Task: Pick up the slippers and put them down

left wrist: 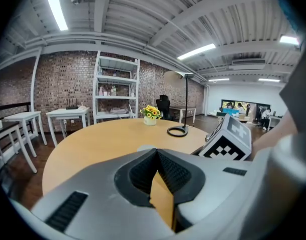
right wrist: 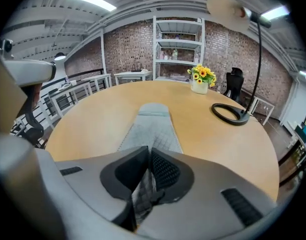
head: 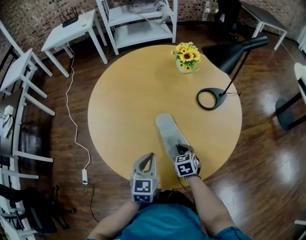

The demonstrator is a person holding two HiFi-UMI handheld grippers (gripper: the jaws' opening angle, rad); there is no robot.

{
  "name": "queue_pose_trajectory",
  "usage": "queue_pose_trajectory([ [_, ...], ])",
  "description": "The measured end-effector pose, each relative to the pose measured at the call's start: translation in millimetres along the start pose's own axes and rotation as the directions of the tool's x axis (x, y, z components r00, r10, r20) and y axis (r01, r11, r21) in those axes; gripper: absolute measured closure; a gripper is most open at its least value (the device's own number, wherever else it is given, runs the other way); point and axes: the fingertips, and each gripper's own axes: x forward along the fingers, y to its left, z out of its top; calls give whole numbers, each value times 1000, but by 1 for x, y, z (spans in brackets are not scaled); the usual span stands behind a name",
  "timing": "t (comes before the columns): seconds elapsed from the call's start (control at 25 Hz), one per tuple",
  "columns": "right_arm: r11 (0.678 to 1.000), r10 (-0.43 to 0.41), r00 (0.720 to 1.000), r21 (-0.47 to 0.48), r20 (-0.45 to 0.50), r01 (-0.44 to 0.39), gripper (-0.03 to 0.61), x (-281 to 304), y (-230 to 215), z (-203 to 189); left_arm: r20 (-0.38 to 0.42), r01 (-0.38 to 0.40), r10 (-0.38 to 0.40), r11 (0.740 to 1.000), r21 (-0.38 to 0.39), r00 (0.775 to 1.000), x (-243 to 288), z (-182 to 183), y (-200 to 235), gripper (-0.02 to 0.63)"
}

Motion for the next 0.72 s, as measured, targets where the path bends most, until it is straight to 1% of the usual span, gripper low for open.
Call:
queue_pose_trajectory([
  [0.04,1000,6,1000,12,15,-6,546,-3,1,2,0,2,-2,1000,3,1000,0,-2,-2,609],
  [0.12,999,14,999,44,49,-16,551,-12,5,7,5,8,-8,1000,8,1000,-2,-2,-3,609],
  [0.2,997,3,996,78,87,-10,551,-25,8,12,14,25,-26,1000,18,1000,-6,0,-6,609],
  [0.36,989,-51,986,143,160,28,552,-67,13,25,34,78,-80,995,57,996,-17,11,-9,609],
  [0.48,983,-95,975,172,202,60,552,-103,26,31,55,115,-120,990,81,991,-27,23,-9,609],
  [0.6,976,-146,965,191,220,104,552,-136,35,25,81,168,-177,980,107,981,-39,35,-20,609],
  [0.72,961,-205,952,232,229,151,552,-164,41,13,95,231,-244,964,133,965,-51,42,-35,609],
])
